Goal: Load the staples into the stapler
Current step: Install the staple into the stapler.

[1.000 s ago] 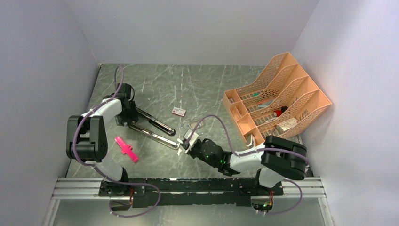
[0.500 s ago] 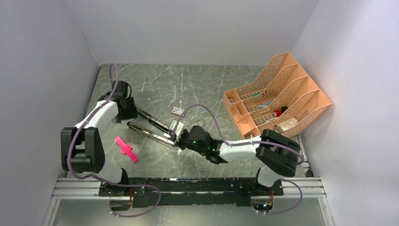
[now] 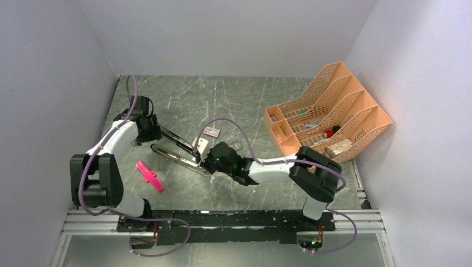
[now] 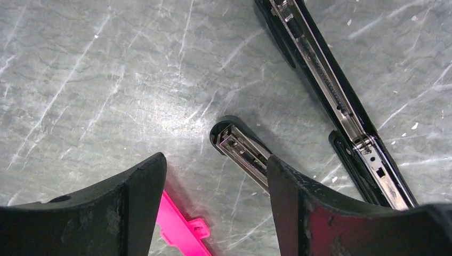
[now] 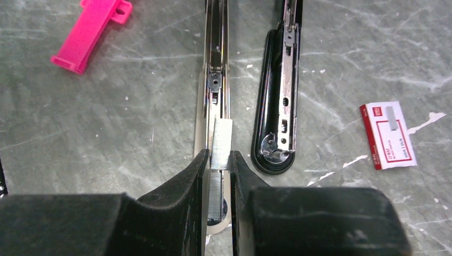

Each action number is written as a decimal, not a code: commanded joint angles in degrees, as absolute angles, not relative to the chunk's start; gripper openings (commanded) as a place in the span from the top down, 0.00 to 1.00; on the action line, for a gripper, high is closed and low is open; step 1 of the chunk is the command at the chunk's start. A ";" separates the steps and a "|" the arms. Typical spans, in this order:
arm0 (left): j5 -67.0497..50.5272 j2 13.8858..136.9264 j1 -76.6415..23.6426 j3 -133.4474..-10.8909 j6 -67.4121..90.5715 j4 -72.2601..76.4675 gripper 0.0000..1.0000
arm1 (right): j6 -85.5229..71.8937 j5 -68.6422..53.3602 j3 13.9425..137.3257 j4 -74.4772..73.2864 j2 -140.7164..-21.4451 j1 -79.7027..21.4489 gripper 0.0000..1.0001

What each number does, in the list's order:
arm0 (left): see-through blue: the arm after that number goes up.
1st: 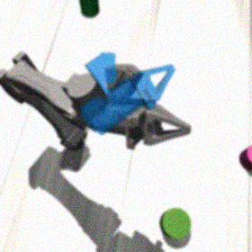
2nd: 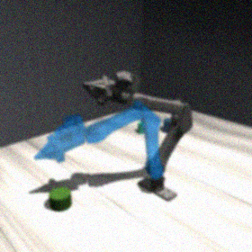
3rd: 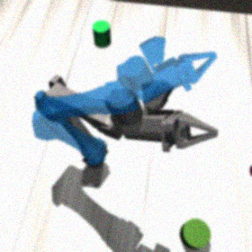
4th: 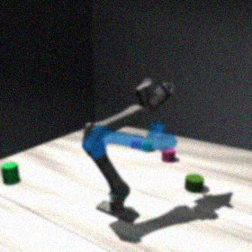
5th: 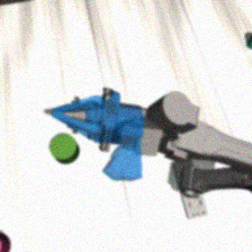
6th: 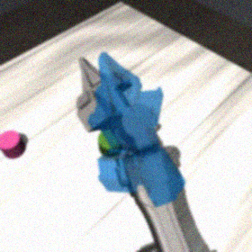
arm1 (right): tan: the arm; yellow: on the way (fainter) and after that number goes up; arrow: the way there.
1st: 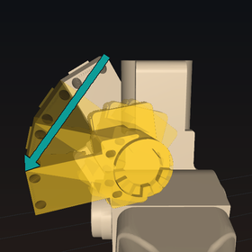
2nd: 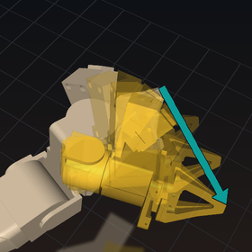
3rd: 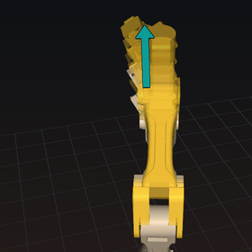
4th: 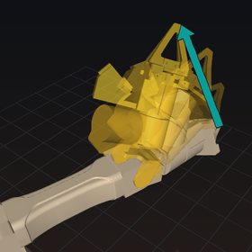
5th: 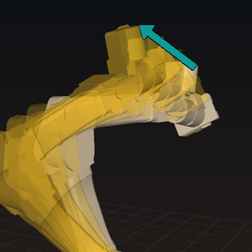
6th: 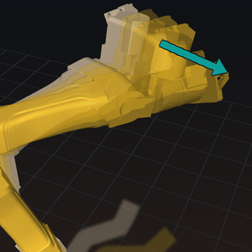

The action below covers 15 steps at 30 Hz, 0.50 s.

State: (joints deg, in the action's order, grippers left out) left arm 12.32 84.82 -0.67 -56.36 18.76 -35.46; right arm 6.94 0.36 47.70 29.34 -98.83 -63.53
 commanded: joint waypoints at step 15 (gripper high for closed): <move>9.50 86.18 0.09 -59.72 18.36 -37.42 0.30 | 6.25 0.00 54.75 21.01 -103.23 -62.78 0.99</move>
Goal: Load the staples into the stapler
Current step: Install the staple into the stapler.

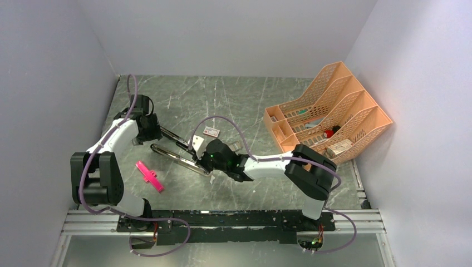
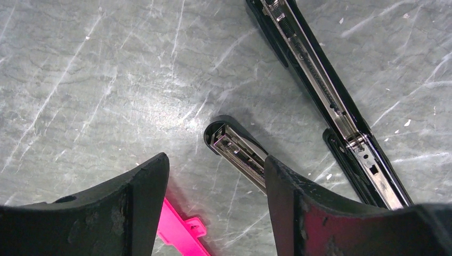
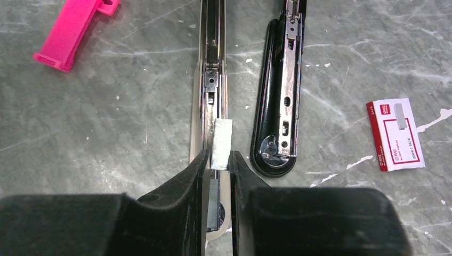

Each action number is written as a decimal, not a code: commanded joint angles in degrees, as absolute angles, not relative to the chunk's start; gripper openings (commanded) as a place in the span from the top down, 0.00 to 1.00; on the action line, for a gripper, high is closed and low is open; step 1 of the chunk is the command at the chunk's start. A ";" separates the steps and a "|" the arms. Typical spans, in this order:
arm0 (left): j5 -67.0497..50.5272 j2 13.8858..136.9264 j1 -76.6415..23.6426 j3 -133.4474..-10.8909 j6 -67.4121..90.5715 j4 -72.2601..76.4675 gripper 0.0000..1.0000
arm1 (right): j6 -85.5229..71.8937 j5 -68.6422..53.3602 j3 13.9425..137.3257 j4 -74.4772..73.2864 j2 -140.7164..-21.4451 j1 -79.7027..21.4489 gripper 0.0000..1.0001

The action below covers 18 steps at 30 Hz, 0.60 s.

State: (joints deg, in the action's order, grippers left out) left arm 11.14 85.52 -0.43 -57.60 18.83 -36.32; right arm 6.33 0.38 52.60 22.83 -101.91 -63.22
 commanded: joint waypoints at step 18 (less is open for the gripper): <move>9.05 85.88 0.06 -59.59 18.26 -37.36 0.31 | 5.89 -0.75 56.95 18.83 -104.48 -62.90 0.99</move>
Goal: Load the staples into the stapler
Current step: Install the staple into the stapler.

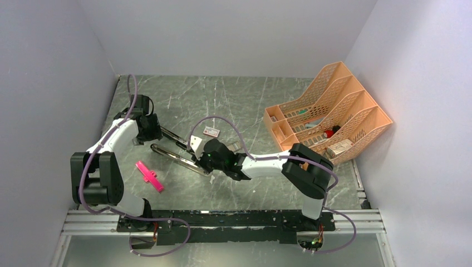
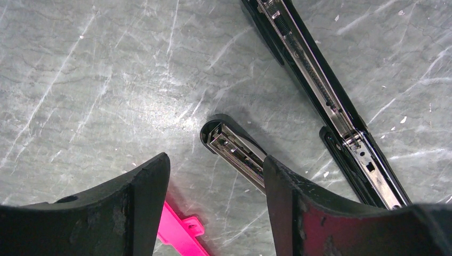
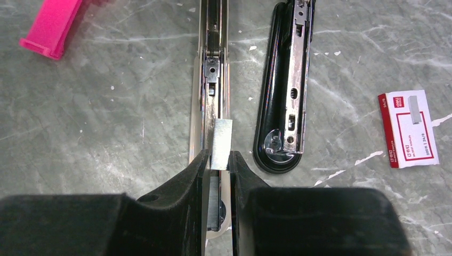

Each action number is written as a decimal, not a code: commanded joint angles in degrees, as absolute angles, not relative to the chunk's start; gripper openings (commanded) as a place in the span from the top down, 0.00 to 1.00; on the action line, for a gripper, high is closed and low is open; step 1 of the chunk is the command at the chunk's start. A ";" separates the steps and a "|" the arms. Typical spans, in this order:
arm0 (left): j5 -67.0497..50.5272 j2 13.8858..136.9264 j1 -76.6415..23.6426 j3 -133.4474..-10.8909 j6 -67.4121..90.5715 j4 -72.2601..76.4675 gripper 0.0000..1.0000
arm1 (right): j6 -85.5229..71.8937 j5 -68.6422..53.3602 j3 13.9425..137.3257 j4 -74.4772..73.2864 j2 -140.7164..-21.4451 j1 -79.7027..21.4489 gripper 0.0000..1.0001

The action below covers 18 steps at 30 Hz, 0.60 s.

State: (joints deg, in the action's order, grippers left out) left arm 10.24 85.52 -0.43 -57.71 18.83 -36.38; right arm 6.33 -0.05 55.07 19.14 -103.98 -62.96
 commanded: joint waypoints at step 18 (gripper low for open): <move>7.93 85.88 0.00 -59.59 17.93 -37.18 0.32 | 3.69 -2.15 57.12 19.86 -105.61 -62.94 0.99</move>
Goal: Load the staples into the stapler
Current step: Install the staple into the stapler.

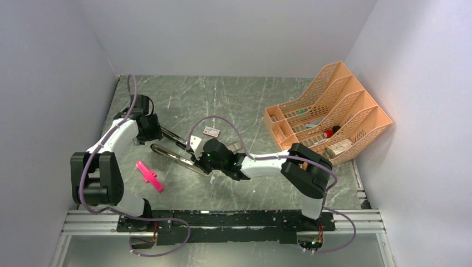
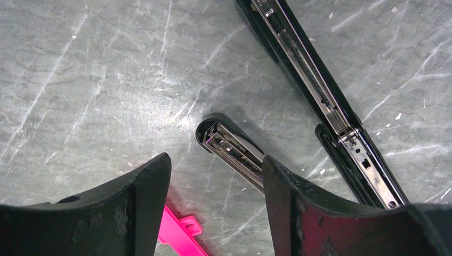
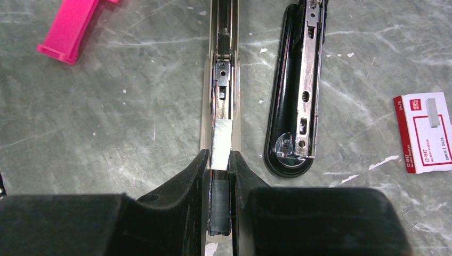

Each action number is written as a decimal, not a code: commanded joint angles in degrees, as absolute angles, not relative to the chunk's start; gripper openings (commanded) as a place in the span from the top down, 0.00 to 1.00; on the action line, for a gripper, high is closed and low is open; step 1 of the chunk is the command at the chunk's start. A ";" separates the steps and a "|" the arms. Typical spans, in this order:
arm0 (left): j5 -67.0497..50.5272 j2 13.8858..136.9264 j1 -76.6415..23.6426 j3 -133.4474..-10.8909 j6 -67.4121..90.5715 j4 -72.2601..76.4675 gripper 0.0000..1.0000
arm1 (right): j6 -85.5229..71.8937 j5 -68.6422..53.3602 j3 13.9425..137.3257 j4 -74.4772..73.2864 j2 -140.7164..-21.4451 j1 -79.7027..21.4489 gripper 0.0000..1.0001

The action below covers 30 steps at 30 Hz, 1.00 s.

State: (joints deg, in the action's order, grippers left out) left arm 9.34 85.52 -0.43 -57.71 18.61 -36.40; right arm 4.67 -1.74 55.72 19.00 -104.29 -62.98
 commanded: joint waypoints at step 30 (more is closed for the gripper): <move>7.03 85.72 0.01 -59.41 17.61 -36.87 0.33 | 1.99 -1.58 58.79 16.77 -107.27 -62.95 0.99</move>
State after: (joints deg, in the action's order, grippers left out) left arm 8.45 85.52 -0.43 -57.71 18.31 -36.38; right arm 2.74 -1.91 56.97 18.06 -106.15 -62.98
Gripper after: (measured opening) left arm 0.668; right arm 0.194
